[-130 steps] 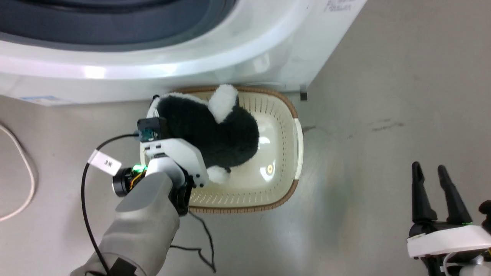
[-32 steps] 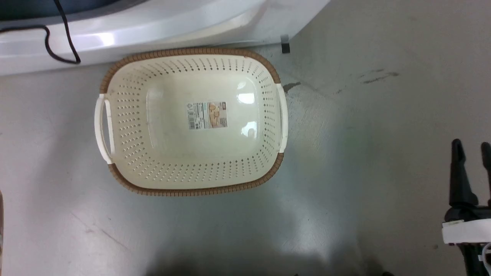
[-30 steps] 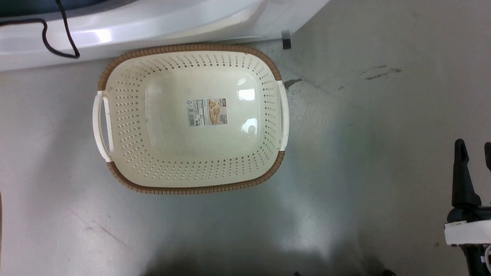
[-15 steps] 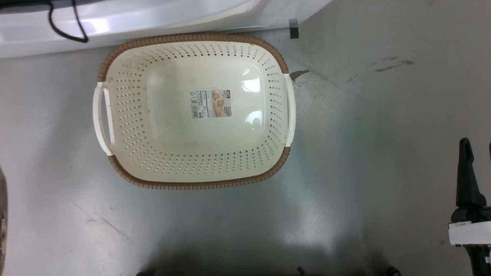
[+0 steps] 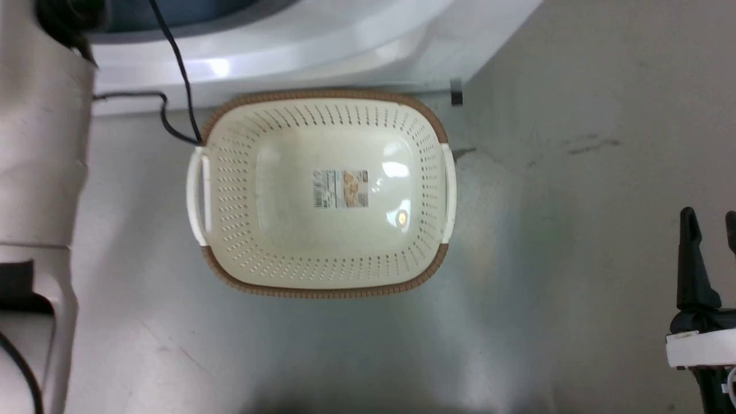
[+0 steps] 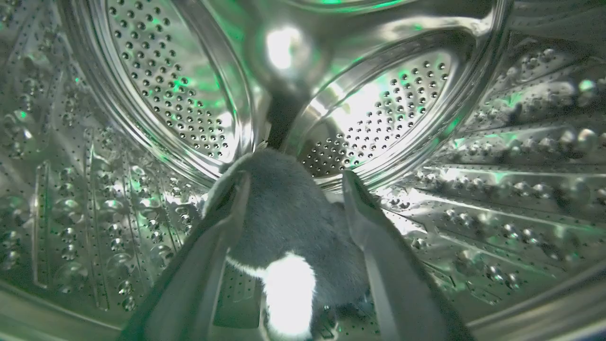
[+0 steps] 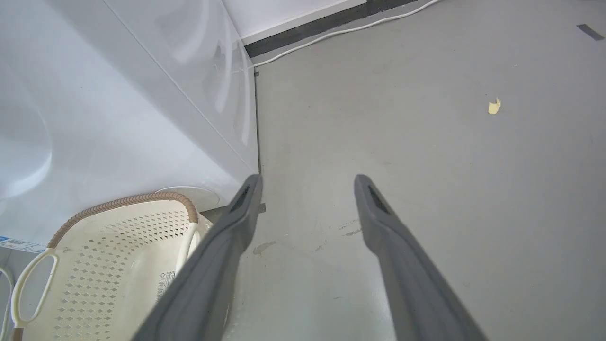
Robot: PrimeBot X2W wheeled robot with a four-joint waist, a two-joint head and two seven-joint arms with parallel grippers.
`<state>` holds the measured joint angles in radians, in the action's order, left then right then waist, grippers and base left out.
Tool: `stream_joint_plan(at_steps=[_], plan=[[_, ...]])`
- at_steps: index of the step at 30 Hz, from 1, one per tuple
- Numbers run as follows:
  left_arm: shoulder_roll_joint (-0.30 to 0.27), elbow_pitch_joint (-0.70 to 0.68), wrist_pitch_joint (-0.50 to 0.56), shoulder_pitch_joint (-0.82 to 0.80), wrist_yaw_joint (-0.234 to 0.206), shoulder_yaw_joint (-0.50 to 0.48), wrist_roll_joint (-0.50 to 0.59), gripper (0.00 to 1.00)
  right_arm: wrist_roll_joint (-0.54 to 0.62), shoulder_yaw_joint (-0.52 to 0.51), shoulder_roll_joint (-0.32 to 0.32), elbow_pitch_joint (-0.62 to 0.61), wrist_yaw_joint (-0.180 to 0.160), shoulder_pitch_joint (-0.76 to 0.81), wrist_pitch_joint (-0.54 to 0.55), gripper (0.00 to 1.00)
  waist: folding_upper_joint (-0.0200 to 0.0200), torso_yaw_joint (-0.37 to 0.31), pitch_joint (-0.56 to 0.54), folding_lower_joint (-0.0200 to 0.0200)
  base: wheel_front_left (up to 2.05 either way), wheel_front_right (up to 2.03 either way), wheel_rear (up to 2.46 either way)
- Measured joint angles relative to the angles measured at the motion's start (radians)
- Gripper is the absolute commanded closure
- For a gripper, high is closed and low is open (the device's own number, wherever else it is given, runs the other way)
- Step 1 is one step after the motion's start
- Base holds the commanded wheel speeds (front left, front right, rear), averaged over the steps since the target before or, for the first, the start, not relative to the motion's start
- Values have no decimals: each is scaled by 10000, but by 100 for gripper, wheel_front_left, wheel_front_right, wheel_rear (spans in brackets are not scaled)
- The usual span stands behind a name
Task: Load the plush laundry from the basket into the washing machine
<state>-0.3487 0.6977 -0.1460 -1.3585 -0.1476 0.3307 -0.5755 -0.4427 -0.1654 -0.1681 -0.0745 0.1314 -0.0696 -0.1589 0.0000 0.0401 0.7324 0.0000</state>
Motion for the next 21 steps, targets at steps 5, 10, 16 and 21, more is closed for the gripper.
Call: stream_joint_plan(at_steps=[5,10,16,21], plan=[[259,255,-380,589,186,201,-2,0,132,100,54,98,0,5,105,0,0,186,-673,0,0,0,0],[454,518,-596,1438,364,466,2,0,268,205,165,320,0,7,221,0,0,328,-1463,-1,0,0,0],[537,652,-832,2371,531,706,4,0,385,314,412,629,0,11,272,0,0,434,-2447,-2,0,0,0],[608,727,-899,3363,627,836,-2,0,479,460,612,913,0,48,295,0,0,484,-3218,-2,0,0,0]])
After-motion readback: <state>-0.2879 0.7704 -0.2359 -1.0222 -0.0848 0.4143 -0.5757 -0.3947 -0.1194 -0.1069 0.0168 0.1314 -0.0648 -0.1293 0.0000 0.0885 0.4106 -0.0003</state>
